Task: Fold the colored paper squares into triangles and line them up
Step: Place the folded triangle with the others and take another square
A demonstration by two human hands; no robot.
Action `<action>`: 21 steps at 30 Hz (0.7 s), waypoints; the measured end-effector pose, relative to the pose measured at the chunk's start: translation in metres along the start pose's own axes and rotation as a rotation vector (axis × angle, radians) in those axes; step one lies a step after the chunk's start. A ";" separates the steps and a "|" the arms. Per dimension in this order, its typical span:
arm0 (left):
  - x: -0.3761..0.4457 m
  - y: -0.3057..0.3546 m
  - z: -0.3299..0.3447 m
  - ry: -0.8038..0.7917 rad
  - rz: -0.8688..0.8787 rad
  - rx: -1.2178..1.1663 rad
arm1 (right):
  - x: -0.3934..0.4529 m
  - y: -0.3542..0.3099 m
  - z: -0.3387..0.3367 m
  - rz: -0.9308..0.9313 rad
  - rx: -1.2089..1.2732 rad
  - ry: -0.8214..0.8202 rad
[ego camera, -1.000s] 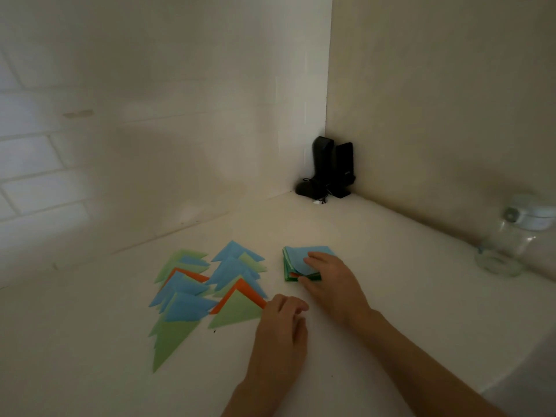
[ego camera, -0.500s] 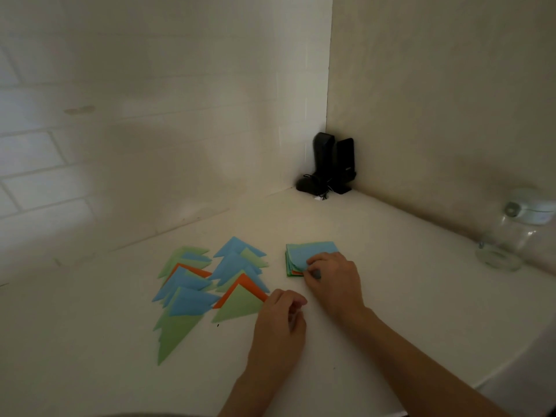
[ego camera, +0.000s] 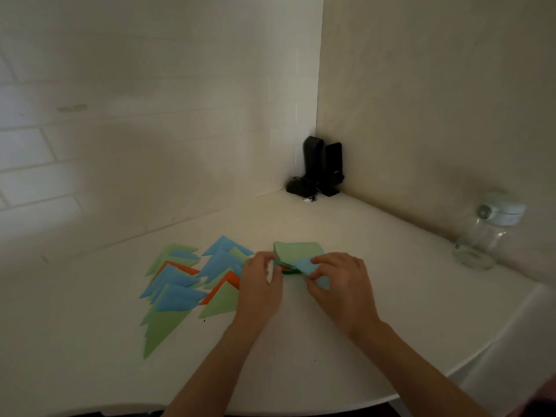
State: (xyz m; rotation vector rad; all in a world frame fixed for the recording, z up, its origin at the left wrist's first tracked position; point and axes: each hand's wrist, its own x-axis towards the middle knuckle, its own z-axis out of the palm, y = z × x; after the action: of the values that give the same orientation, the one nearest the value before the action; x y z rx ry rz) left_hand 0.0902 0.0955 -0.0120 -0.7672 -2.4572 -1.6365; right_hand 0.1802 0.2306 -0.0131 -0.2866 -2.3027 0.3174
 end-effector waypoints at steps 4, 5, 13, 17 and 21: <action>0.028 0.006 0.011 -0.207 -0.197 0.144 | -0.008 0.009 0.014 0.048 0.030 -0.231; 0.033 0.006 0.014 -0.237 -0.222 0.168 | -0.006 0.010 0.016 0.063 0.056 -0.286; 0.046 -0.001 0.043 -0.272 -0.158 0.288 | 0.001 0.024 0.011 0.138 -0.079 -0.588; 0.049 0.012 0.075 -0.321 -0.108 0.294 | 0.001 0.051 -0.004 0.187 -0.133 -0.571; 0.047 0.032 0.117 -0.381 -0.089 0.251 | -0.004 0.084 -0.026 0.260 -0.171 -0.551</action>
State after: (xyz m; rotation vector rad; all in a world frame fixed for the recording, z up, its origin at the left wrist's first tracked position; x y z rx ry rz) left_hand 0.0872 0.2250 -0.0180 -1.0225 -2.9200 -1.2637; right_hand 0.2108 0.3120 -0.0249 -0.6559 -2.8461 0.3635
